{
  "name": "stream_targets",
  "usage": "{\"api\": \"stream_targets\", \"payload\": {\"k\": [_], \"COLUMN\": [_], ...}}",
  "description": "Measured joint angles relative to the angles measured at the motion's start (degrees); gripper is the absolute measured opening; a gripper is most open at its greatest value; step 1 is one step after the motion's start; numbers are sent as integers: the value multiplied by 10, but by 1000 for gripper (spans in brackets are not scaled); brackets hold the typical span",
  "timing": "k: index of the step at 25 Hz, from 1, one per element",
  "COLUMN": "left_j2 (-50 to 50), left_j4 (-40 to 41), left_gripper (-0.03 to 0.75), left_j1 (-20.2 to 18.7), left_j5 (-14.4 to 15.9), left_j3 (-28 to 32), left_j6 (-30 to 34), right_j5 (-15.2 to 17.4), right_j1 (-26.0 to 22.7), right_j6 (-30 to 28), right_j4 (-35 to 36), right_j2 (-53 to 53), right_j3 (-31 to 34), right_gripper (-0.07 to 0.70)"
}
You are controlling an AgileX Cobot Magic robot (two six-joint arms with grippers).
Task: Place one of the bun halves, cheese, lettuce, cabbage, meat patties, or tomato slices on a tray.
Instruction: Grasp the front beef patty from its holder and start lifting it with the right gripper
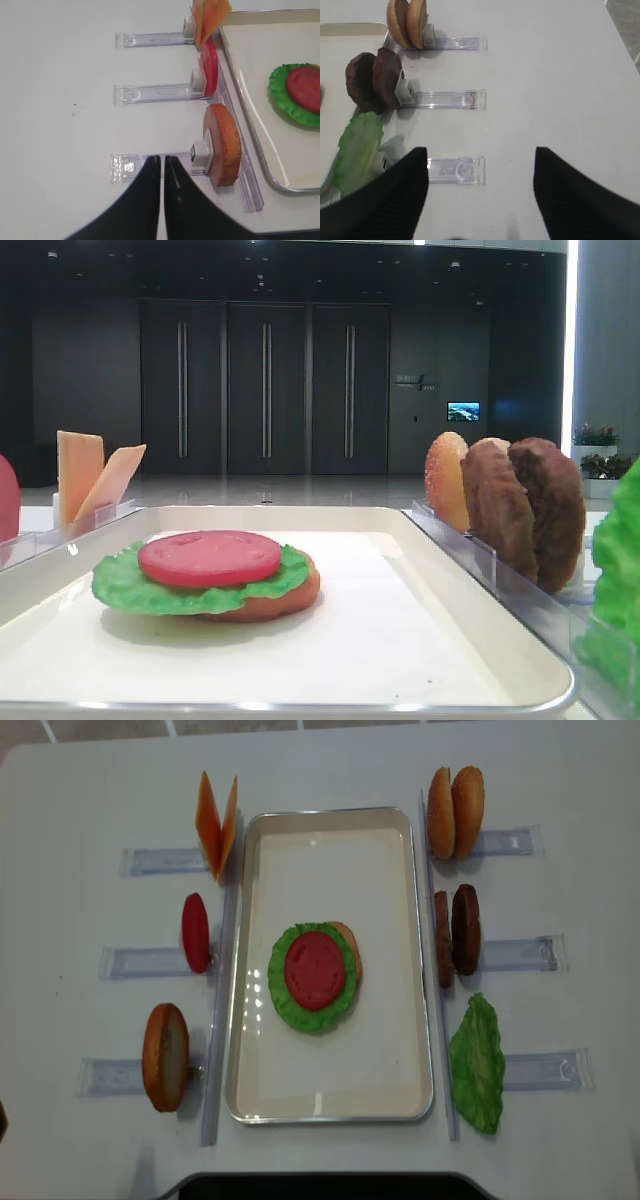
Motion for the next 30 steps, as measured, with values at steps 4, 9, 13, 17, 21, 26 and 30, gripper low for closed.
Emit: {"api": "stream_targets", "payload": {"k": [4,9,13,17,21,26,30], "left_j2": [0,0,0,0,0,0,0], "left_j4": [0,0,0,0,0,0,0], "left_gripper": [7,0,-7,-7,-7,-7,-7], "left_j1": [0,0,0,0,0,0,0], "left_j5": [0,0,0,0,0,0,0], "left_j3": [0,0,0,0,0,0,0], "left_j6": [0,0,0,0,0,0,0], "right_j5": [0,0,0,0,0,0,0], "right_j1": [0,0,0,0,0,0,0], "right_j6": [0,0,0,0,0,0,1], "right_j4": [0,0,0,0,0,0,0], "right_j2": [0,0,0,0,0,0,0], "right_j3": [0,0,0,0,0,0,0], "right_gripper": [435,435,435,435,435,435,433]}}
